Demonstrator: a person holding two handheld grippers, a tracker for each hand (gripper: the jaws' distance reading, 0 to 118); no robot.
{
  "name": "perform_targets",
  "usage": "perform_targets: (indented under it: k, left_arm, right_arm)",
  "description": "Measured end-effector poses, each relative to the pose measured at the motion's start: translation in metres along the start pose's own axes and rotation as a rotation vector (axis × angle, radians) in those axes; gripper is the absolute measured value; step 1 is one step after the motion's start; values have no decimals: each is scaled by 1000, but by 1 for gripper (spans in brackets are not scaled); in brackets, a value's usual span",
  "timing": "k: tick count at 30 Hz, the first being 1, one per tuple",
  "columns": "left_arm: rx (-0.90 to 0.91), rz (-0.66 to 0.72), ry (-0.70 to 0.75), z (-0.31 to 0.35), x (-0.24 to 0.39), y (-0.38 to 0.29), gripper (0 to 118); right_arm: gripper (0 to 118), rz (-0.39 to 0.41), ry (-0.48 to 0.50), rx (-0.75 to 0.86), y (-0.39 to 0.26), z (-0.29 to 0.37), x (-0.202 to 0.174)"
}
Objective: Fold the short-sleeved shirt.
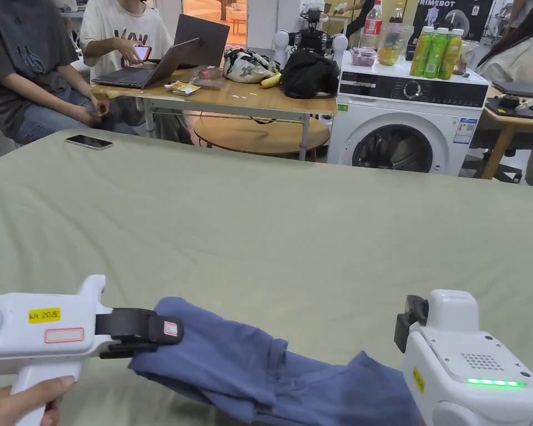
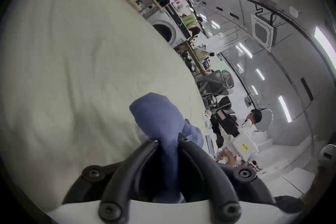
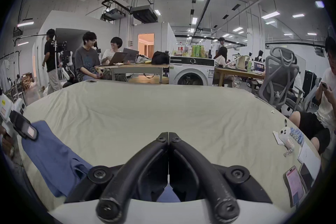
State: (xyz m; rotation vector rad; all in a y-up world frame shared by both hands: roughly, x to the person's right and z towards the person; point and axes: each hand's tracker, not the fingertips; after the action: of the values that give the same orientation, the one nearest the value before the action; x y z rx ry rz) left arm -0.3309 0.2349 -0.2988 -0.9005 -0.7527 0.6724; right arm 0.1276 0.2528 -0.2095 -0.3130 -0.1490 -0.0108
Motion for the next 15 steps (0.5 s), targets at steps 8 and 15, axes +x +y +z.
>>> perform_targets:
  k: [8, 15]
  left_arm:
    - [3, -59, 149, 9, 32, 8, 6]
    - [-71, -115, 72, -34, 85, 5, 6]
  right_arm:
    - [0, -8, 3, 3, 1, -1, 4]
    - [0, -13, -13, 1, 0, 4, 14]
